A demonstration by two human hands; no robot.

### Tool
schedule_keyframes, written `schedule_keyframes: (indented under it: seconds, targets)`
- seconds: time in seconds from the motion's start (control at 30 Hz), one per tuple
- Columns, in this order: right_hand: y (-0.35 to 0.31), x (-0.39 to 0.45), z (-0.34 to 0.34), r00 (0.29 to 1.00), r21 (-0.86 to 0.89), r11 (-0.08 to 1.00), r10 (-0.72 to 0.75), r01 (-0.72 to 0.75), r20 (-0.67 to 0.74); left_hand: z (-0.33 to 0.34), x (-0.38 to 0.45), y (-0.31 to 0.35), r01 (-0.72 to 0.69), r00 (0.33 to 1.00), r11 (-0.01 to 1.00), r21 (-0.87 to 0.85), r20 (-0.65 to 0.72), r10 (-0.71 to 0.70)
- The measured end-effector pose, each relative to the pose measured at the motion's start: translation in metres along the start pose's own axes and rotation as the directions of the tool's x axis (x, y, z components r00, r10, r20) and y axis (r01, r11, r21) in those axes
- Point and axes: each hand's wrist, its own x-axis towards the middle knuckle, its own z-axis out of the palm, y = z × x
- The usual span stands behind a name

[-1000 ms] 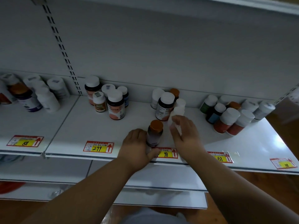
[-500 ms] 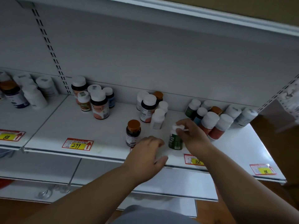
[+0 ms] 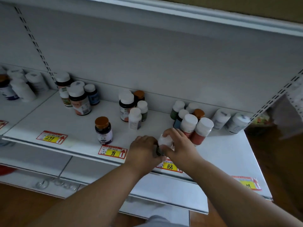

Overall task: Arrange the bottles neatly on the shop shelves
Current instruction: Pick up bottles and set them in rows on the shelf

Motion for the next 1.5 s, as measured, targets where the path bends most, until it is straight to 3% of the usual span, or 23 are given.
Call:
schedule_keyframes:
  seconds: [0.27, 0.47, 0.57, 0.63, 0.7, 0.8, 0.93, 1.13, 1.27, 1.4, 1.5]
  targets:
    - [0.003, 0.001, 0.001, 0.995, -0.026, 0.996, -0.089, 0.090, 0.044, 0.006, -0.011, -0.003, -0.019, 0.998, 0.999, 0.034, 0.059, 0.017]
    - [-0.009, -0.001, 0.009, 0.999, -0.032, 0.999, -0.027, 0.028, 0.044, 0.003, -0.010, -0.008, -0.054, 0.997, 0.998, 0.018, 0.047, 0.053]
    - [-0.011, -0.006, 0.002, 0.994, -0.049, 0.999, -0.020, 0.015, -0.112, 0.001, -0.010, -0.010, -0.049, 0.998, 0.998, -0.041, 0.036, 0.051]
    - [-0.010, 0.001, -0.013, 0.942, -0.141, 0.990, -0.065, 0.019, -0.329, -0.002, -0.011, -0.012, -0.017, 0.999, 0.989, -0.147, 0.026, 0.021]
    - [-0.008, 0.015, -0.031, 0.902, -0.329, 0.942, -0.082, -0.069, -0.424, -0.004, -0.010, -0.016, -0.020, 0.999, 0.981, -0.192, 0.032, 0.027]
    - [-0.004, 0.029, -0.044, 0.950, -0.551, 0.796, 0.093, -0.251, -0.298, -0.006, -0.003, -0.019, -0.051, 0.999, 0.992, -0.119, 0.011, 0.053]
    - [0.003, 0.027, -0.037, 0.969, -0.630, 0.744, 0.092, -0.221, -0.230, -0.010, 0.004, -0.016, -0.023, 0.998, 0.995, -0.095, 0.048, 0.027]
    - [0.004, 0.027, -0.034, 0.970, -0.492, 0.844, 0.118, -0.211, -0.213, -0.022, -0.008, -0.015, 0.008, 1.000, 0.981, -0.196, 0.025, -0.003]
    - [-0.007, 0.018, -0.047, 0.915, -0.263, 0.939, 0.105, -0.219, -0.390, -0.044, -0.010, -0.004, 0.002, 1.000, 0.951, -0.309, -0.019, -0.008]
    - [-0.034, 0.021, -0.075, 0.815, -0.024, 0.992, 0.091, -0.127, -0.572, -0.065, -0.004, 0.007, 0.010, 1.000, 0.928, -0.373, -0.017, -0.018]
    - [-0.058, 0.026, -0.086, 0.796, 0.139, 0.989, 0.124, -0.051, -0.593, -0.080, -0.002, 0.015, 0.024, 0.996, 0.909, -0.416, -0.064, -0.056]
